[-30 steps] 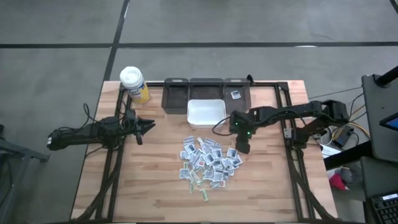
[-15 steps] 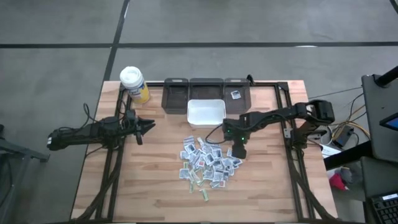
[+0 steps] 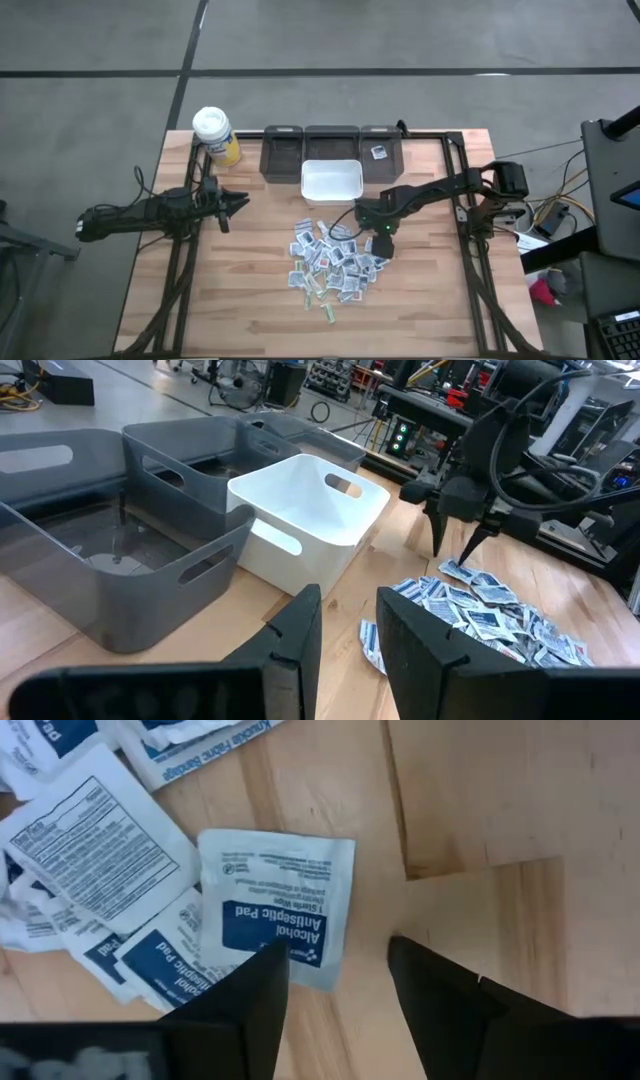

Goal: Pick & Place First Aid Supplies
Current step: Put the blue alcohol pad into the right black bin

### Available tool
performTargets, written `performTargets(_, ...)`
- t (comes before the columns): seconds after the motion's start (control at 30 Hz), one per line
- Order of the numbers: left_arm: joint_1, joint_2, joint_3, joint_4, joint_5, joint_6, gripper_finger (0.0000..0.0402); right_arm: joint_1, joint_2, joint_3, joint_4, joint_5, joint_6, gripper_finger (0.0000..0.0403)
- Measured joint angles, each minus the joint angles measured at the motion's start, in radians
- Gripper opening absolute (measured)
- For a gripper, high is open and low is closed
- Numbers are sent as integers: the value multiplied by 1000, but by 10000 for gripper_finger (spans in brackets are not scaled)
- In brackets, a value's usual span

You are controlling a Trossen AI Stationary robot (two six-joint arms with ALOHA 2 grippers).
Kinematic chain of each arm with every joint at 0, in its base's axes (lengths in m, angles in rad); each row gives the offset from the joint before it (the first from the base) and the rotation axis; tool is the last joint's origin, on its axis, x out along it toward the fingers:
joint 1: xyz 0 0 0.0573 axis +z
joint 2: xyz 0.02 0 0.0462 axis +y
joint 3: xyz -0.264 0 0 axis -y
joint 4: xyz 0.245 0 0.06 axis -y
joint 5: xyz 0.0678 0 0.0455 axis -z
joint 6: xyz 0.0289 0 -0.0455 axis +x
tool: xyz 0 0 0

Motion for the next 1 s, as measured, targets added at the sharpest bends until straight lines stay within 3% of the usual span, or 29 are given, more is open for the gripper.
performTargets(0.2,0,0,0,0,0,0,94,2,10,-1,0,26,4,149)
performTargets(0.7,0,0,0,0,0,1,94,32,13,-3,-7,125,59,38)
performTargets(1.0,0,0,0,0,0,1,94,36,9,-2,-58,186,100,9)
